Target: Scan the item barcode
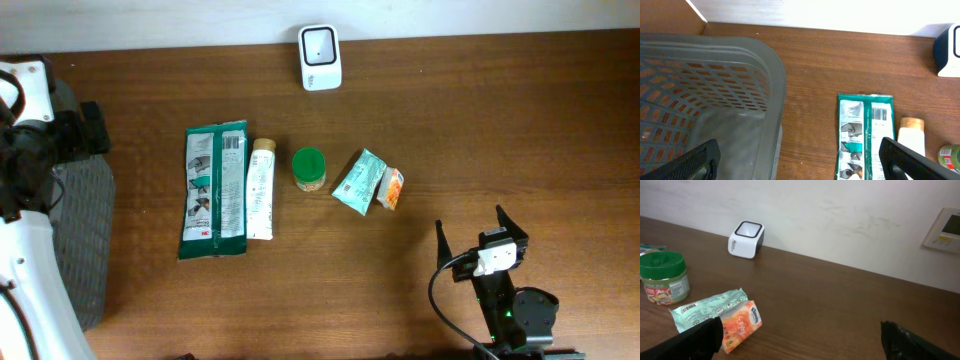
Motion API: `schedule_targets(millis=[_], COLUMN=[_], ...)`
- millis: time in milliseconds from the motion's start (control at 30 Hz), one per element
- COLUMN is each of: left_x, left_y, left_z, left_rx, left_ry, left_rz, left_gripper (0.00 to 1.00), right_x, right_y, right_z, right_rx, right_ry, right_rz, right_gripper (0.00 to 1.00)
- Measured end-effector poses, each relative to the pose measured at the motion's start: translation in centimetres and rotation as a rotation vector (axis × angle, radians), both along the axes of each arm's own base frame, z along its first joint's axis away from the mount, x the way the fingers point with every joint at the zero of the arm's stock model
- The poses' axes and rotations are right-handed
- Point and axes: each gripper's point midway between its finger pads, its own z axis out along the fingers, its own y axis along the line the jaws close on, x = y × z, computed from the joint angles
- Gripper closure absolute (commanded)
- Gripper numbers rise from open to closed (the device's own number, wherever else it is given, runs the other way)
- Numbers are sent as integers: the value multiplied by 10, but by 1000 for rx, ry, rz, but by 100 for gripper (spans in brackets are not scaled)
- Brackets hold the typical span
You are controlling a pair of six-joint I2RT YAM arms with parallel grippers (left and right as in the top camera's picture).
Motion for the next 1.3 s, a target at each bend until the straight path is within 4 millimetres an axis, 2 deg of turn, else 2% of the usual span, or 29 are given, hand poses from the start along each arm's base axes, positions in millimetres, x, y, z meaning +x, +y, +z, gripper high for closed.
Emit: schedule_targets(millis=[333,500,667,1033,1167,1233,1300], left_x=[0,0,0,0,0,0,1], left_y=[0,0,0,0,0,0,0], left_z=[0,0,0,0,0,0,0], left_rx=[0,0,0,0,0,-1,-1], left_ry=[0,0,0,0,0,0,-1], left_rz=[0,0,0,0,0,-1,-1], left_gripper=[1,1,1,1,1,1,1], right_x=[0,2,2,-2,-5,-3,2], right_y=[0,-17,-23,11,19,24,27], right_z=[0,-2,-2,13,47,68,82], right_rx=[0,-60,-80,12,65,83,100], right_ry=[0,3,3,-38,15,76,156], right_rz=[-1,-93,-131,67,110,135,156], right_gripper=[2,2,2,2,2,2,2])
